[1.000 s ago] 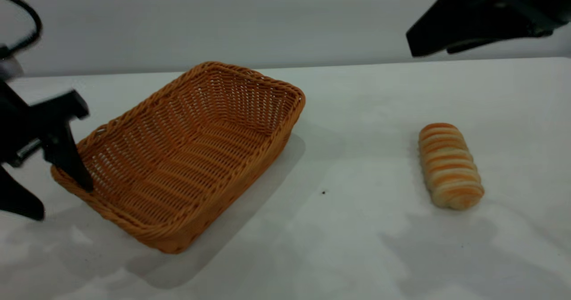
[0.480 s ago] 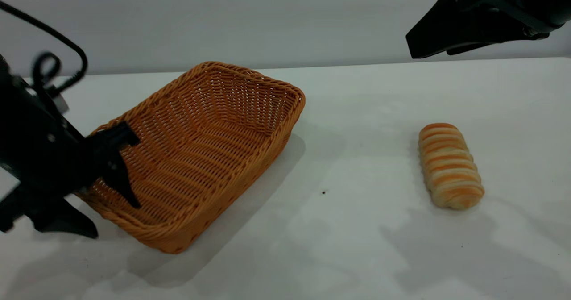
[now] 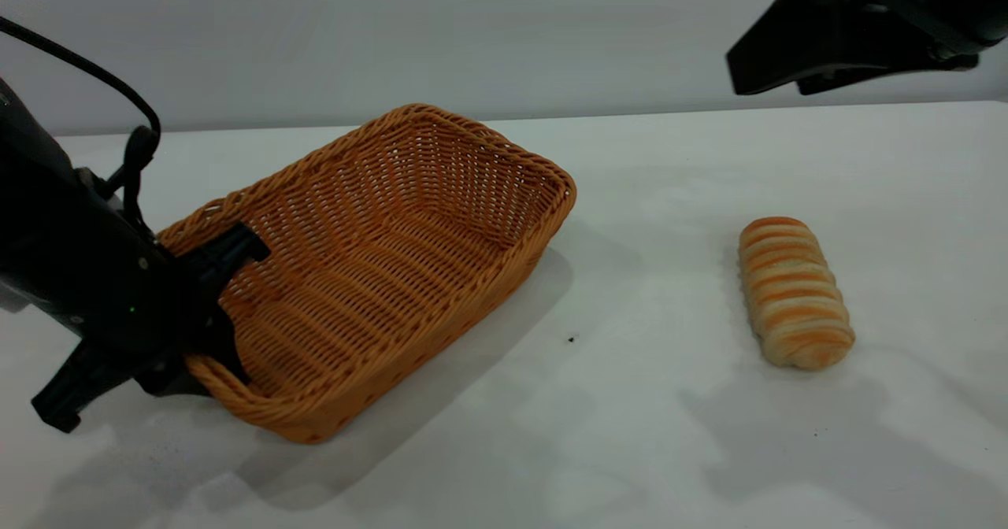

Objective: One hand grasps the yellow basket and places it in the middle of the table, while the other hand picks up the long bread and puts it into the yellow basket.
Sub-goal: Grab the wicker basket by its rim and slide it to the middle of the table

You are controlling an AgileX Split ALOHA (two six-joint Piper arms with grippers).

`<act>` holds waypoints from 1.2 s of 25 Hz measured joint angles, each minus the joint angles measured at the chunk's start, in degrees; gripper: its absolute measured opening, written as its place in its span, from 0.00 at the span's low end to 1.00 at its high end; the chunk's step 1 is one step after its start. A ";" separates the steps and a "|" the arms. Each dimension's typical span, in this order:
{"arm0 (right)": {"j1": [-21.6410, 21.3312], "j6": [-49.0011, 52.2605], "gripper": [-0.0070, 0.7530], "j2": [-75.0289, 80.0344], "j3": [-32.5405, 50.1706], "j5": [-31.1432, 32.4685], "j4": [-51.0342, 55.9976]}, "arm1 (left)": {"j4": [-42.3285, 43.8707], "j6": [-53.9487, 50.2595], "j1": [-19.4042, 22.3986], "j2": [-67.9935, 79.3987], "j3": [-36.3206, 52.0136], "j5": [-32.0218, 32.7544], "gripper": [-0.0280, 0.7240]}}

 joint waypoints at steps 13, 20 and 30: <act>-10.55 -0.34 0.67 19.93 -8.72 -0.52 -0.56 | 13.57 27.86 0.77 1.88 -17.59 20.51 0.17; -10.60 -1.08 0.67 31.99 -16.98 -1.58 -1.06 | 22.28 24.55 0.89 11.54 -30.92 28.38 0.17; -10.70 -1.39 0.67 42.28 -19.13 -8.56 -1.77 | 22.95 21.48 0.96 15.48 -33.57 28.96 0.30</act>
